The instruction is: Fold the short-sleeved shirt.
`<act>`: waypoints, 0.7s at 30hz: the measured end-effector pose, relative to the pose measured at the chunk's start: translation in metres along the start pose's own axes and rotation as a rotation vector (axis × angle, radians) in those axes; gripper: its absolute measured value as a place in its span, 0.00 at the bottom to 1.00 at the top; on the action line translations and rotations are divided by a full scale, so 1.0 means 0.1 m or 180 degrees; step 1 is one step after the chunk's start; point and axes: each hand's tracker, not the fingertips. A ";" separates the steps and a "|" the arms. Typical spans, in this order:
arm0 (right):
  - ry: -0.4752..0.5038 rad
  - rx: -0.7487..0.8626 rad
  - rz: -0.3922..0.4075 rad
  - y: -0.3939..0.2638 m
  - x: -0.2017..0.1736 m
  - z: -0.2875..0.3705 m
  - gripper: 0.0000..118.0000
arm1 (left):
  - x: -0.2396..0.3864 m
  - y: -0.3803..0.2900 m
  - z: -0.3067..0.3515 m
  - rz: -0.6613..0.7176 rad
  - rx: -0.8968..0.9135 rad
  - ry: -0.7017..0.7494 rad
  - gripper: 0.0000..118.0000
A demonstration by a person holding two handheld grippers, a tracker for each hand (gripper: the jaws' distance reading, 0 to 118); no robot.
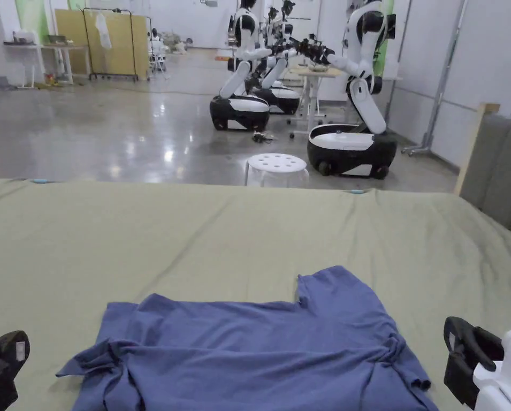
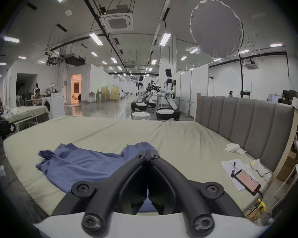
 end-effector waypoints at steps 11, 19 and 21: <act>0.0074 -0.0054 0.0048 -0.09 -0.15 0.39 0.03 | 0.10 -0.35 0.22 -0.0648 -0.0161 0.0280 0.00; 0.0144 -0.0172 0.0067 -0.10 -0.17 0.33 0.03 | 0.28 -0.48 0.14 -0.0887 -0.0273 0.0205 0.00; 0.0153 -0.0207 0.0049 -0.11 -0.18 0.30 0.03 | 0.25 -0.51 0.01 -0.0859 -0.0374 0.0209 0.00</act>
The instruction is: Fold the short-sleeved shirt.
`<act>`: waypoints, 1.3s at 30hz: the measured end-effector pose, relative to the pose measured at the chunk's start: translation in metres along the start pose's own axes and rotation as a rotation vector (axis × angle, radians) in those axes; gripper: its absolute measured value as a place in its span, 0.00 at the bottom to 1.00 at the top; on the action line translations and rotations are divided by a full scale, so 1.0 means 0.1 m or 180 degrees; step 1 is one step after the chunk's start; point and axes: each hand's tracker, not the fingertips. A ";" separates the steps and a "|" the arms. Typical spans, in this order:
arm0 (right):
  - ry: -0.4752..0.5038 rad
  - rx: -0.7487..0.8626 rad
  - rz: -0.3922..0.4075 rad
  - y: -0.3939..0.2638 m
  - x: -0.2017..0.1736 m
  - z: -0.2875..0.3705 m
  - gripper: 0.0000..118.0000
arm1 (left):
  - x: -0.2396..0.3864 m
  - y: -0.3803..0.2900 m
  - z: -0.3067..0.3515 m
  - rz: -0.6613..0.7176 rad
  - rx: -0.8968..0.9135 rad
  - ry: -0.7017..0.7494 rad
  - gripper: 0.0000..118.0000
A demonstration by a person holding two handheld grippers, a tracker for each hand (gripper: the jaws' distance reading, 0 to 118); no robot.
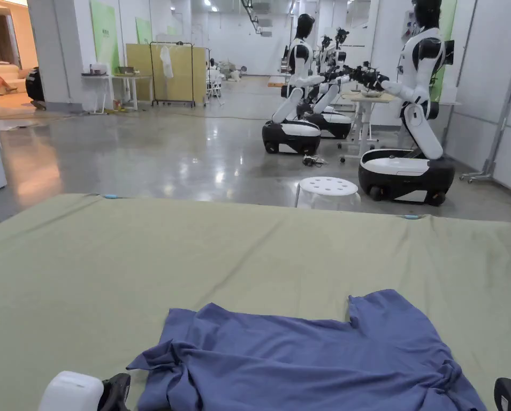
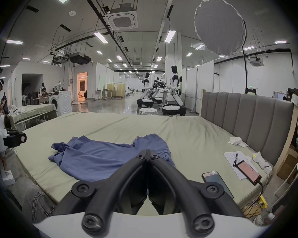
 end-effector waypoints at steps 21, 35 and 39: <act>0.0047 -0.0384 0.0005 -0.22 0.05 -0.33 0.03 | -0.16 -0.31 -1.89 0.0526 -0.1490 -0.0211 0.63; -0.0008 -0.0805 -0.0075 -0.39 0.47 -0.60 0.11 | -0.10 -0.27 -1.93 0.0659 -0.1632 -0.0535 0.10; 0.0113 -0.1428 -0.0015 -0.62 0.72 -1.19 0.87 | -0.05 -0.22 -1.93 0.0419 -0.1679 -0.0532 0.10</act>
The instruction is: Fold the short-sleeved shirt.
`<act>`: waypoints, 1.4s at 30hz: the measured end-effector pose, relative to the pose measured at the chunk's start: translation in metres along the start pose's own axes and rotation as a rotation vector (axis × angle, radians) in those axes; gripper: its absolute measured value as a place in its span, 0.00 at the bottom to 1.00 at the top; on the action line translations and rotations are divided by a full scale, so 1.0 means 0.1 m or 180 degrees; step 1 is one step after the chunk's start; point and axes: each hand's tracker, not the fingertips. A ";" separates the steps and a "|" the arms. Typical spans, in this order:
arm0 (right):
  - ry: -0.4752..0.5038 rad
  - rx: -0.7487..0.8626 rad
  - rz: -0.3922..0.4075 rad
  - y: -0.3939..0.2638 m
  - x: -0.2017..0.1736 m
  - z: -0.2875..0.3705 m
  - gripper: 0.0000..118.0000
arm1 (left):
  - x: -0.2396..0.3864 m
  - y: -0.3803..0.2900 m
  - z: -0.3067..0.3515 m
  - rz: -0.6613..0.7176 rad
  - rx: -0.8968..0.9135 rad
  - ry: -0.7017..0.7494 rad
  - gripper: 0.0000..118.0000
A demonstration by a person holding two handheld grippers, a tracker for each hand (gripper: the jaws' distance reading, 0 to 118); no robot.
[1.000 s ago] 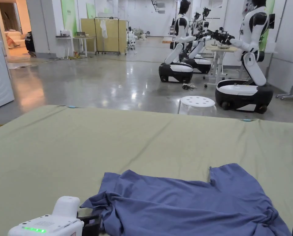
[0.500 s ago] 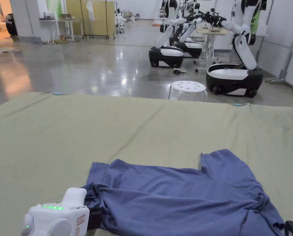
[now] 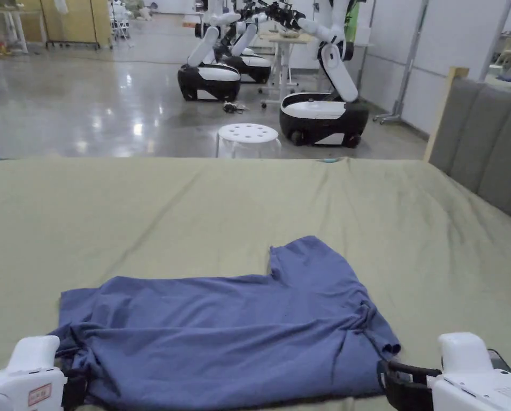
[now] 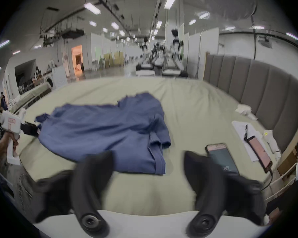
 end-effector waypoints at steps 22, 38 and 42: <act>0.0313 -0.0144 -0.0278 0.13 0.10 -0.18 0.08 | -0.04 0.01 0.34 -0.0086 0.0075 0.0052 0.09; 0.0517 -0.0529 -0.0380 -0.49 -0.10 0.51 0.08 | -0.34 -0.64 1.01 -0.0067 -0.0114 0.0062 0.09; 0.0462 -0.0690 -0.0393 -0.75 -0.14 0.36 0.09 | -0.31 -0.89 0.92 0.0048 -0.0092 0.0101 0.09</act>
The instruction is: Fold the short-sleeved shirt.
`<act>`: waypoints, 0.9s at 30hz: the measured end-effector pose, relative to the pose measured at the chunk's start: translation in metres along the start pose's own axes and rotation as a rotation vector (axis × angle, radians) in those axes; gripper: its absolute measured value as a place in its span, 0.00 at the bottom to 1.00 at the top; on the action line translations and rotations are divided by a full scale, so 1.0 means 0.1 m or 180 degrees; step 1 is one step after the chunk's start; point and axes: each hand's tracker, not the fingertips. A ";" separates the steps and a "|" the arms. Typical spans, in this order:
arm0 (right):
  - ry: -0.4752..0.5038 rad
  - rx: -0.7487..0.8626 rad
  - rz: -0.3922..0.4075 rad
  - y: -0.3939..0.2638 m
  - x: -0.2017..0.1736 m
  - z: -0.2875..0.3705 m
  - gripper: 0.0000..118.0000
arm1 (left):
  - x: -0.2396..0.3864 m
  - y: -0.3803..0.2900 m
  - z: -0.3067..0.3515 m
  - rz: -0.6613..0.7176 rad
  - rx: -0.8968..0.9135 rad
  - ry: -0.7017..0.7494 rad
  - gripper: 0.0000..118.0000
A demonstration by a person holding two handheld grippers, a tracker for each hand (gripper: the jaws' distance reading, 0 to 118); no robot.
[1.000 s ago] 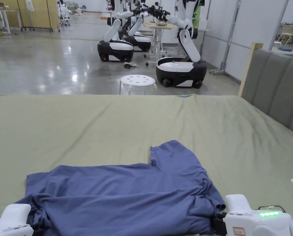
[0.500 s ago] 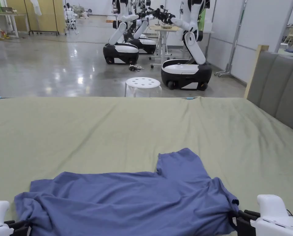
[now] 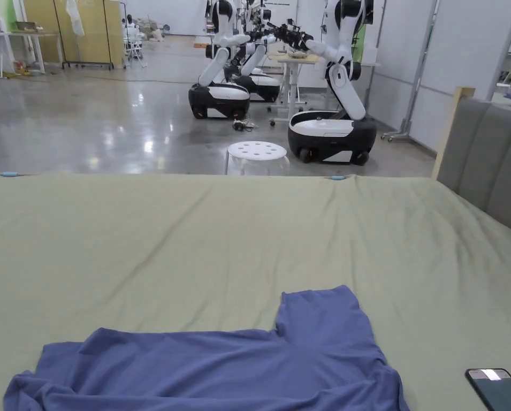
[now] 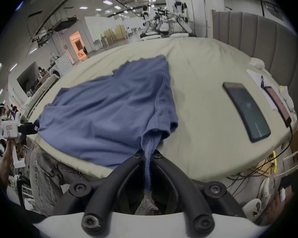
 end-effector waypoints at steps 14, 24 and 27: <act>-0.0685 0.2043 0.0668 0.57 -0.51 0.87 0.73 | 0.46 0.24 0.86 -0.0354 0.1726 0.0522 0.91; -0.0537 0.2469 0.0487 0.79 -0.84 1.18 0.03 | 0.57 0.48 1.32 -0.0124 0.2343 0.0371 0.04; -0.0438 0.2442 0.0498 0.78 -0.85 1.21 0.03 | 0.56 0.49 1.38 -0.0076 0.2347 0.0211 0.01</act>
